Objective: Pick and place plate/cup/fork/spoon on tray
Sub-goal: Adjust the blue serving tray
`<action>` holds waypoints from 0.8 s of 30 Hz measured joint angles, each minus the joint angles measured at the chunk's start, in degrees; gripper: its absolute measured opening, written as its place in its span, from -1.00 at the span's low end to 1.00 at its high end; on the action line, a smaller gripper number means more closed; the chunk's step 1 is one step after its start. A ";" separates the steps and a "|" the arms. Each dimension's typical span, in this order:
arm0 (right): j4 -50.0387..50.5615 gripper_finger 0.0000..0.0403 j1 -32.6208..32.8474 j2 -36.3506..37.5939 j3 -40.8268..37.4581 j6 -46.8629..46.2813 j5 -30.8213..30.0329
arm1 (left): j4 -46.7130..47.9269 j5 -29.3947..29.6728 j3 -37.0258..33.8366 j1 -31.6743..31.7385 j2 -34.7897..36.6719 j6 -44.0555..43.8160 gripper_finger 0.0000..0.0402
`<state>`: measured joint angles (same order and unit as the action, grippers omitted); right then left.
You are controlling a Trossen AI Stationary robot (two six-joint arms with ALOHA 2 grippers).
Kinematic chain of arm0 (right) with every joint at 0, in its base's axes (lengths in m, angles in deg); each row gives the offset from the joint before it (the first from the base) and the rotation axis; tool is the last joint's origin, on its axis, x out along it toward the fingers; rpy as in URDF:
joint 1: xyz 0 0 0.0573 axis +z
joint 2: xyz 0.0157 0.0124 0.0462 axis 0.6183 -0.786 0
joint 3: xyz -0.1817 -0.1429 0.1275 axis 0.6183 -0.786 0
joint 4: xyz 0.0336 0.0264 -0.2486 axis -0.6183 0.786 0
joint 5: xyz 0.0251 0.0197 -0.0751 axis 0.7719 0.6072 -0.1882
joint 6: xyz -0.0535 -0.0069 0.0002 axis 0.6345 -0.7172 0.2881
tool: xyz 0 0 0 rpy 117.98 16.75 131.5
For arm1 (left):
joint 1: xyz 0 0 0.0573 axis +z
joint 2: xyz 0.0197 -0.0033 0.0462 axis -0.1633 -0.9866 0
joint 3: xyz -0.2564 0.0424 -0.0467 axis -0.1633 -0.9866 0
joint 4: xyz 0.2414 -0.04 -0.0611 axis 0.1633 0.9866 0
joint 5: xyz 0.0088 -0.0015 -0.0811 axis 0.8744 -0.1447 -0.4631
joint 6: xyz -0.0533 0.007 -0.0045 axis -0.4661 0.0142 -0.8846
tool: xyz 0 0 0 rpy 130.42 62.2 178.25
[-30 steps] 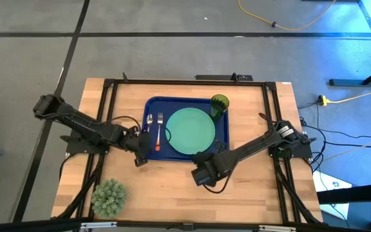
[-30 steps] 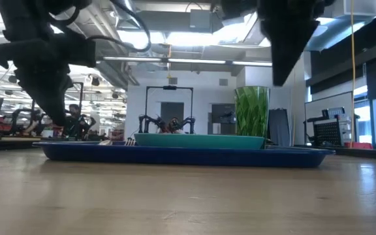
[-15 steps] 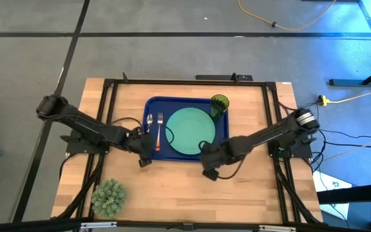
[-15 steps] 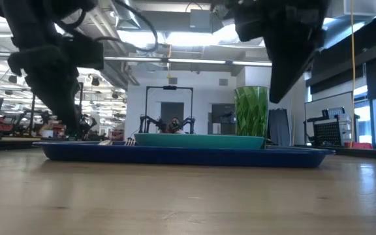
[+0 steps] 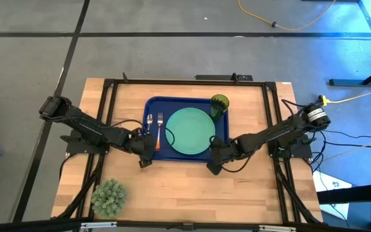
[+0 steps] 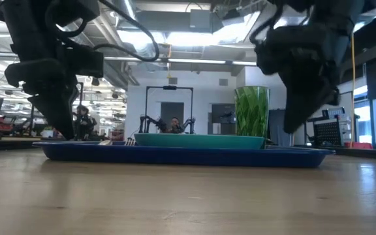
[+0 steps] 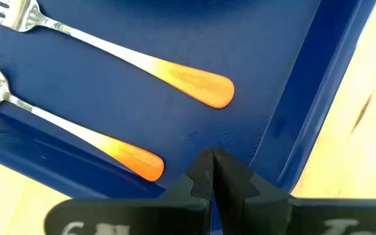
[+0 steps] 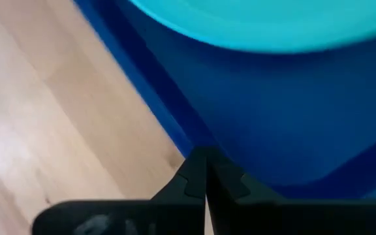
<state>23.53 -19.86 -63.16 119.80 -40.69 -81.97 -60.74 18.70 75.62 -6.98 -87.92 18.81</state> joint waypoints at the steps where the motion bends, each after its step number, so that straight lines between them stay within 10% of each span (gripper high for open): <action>1: -0.48 -1.00 -0.09 0.00 -0.73 -1.24 0.10 | 0.00 0.00 0.00 0.00 0.00 -0.31 -1.00; 24: -7.00 -0.99 -0.55 -3.13 -2.64 -6.98 1.26 | -1.75 -5.27 0.00 -0.33 -5.33 -4.54 -1.00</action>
<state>16.53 -20.41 -66.29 117.16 -47.67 -80.71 -62.49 13.43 75.62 -7.31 -93.25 14.27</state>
